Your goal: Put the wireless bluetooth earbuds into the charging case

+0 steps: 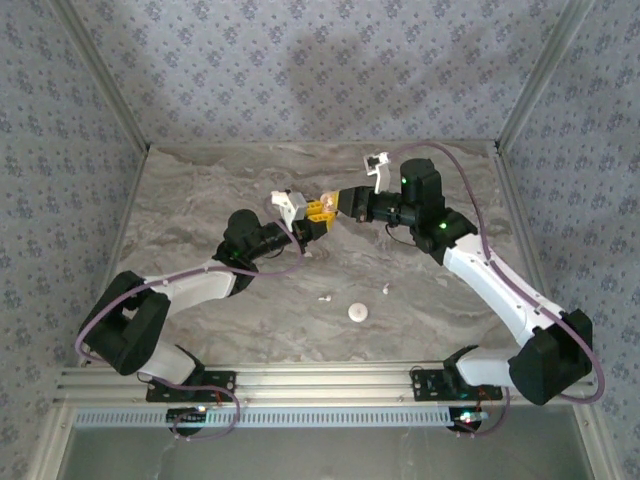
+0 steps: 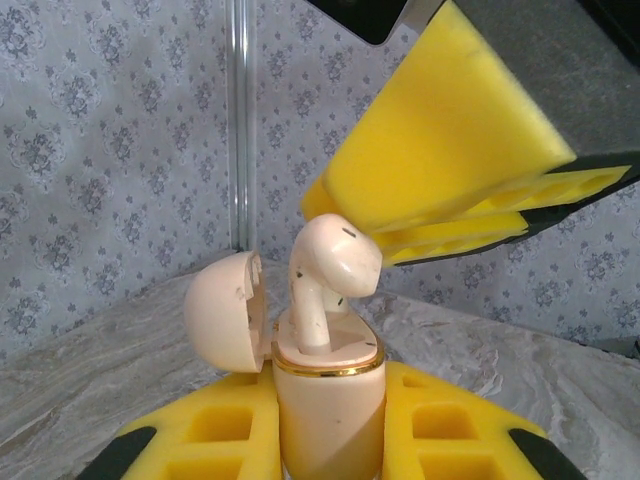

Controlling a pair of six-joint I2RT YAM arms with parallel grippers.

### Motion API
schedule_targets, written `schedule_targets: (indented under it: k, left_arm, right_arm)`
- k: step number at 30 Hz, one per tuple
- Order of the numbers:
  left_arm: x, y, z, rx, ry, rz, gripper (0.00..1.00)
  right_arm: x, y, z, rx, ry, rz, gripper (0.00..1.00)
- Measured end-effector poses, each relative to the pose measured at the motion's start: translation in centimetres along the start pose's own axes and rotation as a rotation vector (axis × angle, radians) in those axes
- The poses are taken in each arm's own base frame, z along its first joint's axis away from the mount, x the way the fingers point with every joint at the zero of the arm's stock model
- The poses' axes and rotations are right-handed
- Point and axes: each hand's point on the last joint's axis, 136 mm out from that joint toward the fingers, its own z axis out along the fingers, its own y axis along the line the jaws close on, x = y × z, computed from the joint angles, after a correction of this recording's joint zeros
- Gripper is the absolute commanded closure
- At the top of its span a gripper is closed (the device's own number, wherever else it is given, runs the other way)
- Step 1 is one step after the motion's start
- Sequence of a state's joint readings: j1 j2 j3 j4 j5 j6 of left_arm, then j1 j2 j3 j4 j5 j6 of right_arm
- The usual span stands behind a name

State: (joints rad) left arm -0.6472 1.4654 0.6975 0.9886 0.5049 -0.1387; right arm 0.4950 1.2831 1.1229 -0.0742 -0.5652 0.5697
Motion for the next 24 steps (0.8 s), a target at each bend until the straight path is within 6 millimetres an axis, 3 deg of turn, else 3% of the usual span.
schedule_targets:
  k: [24]
  left_arm:
    - [0.2, -0.9, -0.1, 0.042, 0.018, 0.045, 0.89]
  right_arm:
    - [-0.2, -1.0, 0.6, 0.024, 0.006, 0.012, 0.79]
